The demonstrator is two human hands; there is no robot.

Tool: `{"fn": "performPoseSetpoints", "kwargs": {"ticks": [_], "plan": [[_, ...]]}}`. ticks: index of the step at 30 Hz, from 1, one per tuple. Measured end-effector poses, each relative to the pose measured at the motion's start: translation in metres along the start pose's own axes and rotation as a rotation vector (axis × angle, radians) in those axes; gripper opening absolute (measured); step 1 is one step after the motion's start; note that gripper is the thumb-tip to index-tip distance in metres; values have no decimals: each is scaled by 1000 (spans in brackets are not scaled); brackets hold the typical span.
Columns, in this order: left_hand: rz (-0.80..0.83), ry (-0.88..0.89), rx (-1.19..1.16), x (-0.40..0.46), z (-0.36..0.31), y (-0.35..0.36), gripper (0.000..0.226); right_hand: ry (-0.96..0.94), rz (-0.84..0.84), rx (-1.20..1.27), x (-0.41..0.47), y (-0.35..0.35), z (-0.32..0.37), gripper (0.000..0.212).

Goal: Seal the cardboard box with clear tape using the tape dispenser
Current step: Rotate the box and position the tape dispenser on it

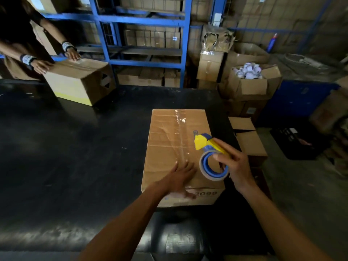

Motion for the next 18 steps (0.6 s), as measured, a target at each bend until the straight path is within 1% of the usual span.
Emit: {"fn": "performPoseSetpoints", "kwargs": {"ticks": [1, 2, 3, 4, 5, 6, 7, 8, 10, 14, 18], "plan": [[-100, -74, -389, -6, -5, -9, 101, -44, -2, -37, -8, -4, 2, 48], [-271, -156, -820, -11, -10, -21, 89, -95, -11, -70, -16, -8, 4, 48], [-454, -236, -1152, -18, -14, -32, 77, -159, -20, -113, -24, -11, 8, 48], [-586, -310, -1426, -25, -19, -41, 72, -244, -34, -184, -31, -13, 12, 48], [-635, -342, -1623, -30, -25, -47, 76, -344, -50, -291, -39, -10, 17, 49], [-642, -326, -1750, -34, -34, -55, 81, -446, -66, -418, -45, -4, 21, 49], [-636, -287, -1827, -37, -45, -64, 84, -529, -64, -528, -50, 5, 21, 49], [-638, -259, -1867, -42, -54, -71, 83, -574, -48, -608, -53, 14, 20, 49], [-697, -288, -1853, -53, -60, -75, 73, -565, 4, -686, -50, 28, 10, 51], [-850, -447, -1871, -82, -51, -61, 52, -567, 105, -707, -48, 47, -9, 53], [-887, -629, -1862, -103, -45, -41, 21, -502, 190, -622, -48, 63, -19, 54]]}}
Point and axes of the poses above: each hand's wrist, its own x-axis towards the middle knuckle, its own y-axis out of the palm, z = x × y, the point moved 9 cm from there along x, towards the middle knuckle, and after that the axes turned 15 degrees about y, right-handed, at the moved point
